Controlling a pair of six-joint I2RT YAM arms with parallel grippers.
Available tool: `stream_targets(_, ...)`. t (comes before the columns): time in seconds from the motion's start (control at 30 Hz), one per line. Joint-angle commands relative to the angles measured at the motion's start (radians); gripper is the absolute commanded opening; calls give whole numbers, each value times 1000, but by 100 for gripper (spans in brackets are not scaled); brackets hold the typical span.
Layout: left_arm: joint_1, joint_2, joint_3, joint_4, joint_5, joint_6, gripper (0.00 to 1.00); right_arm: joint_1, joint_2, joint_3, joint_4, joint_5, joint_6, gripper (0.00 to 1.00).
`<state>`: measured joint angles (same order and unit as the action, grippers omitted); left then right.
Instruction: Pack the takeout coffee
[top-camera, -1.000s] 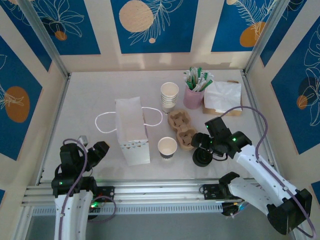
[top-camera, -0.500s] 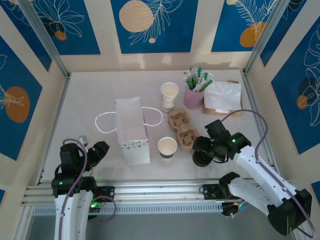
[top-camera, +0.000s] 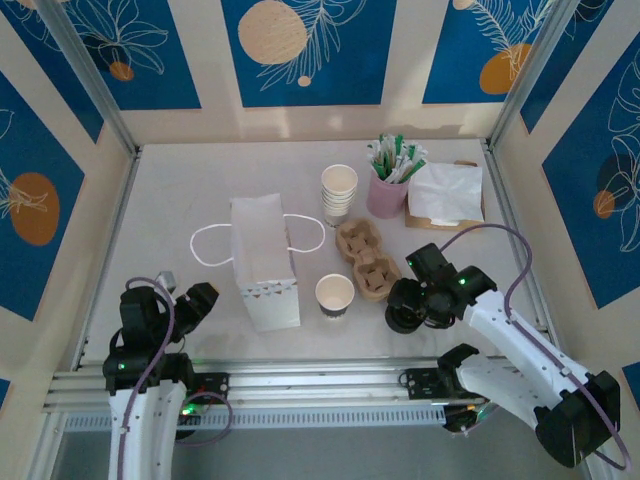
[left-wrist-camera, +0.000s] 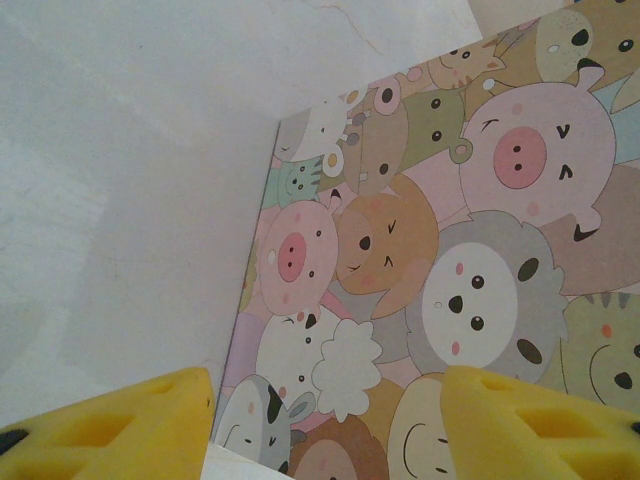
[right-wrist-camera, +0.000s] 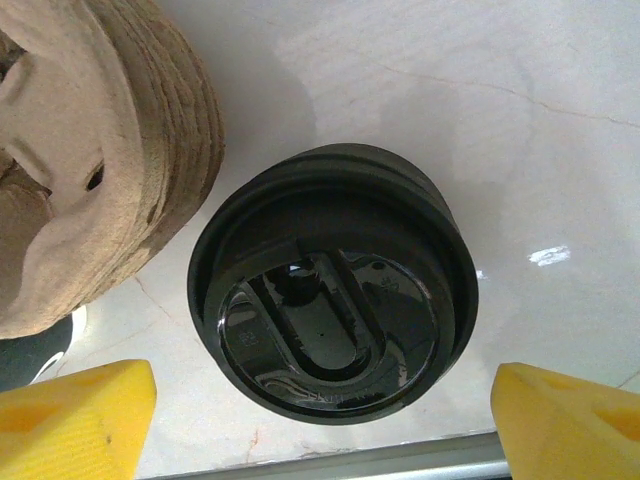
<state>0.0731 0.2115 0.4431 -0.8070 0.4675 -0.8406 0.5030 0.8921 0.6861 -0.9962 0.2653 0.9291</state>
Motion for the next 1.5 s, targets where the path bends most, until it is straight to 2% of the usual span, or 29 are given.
stream_targets(0.0, -10, 5, -7, 9, 12, -16, 62, 8, 6, -20, 3, 6, 24, 87)
stream_targets(1.07, -10, 1, -11, -5, 16, -12, 62, 37, 41, -74, 64, 17, 57, 84)
stream_targets(1.33, -10, 2, -12, -4, 18, -14, 62, 43, 40, -62, 72, 21, 53, 74)
stream_targets(1.47, -10, -1, -11, -9, 19, -11, 62, 45, 41, -67, 79, 16, 57, 73)
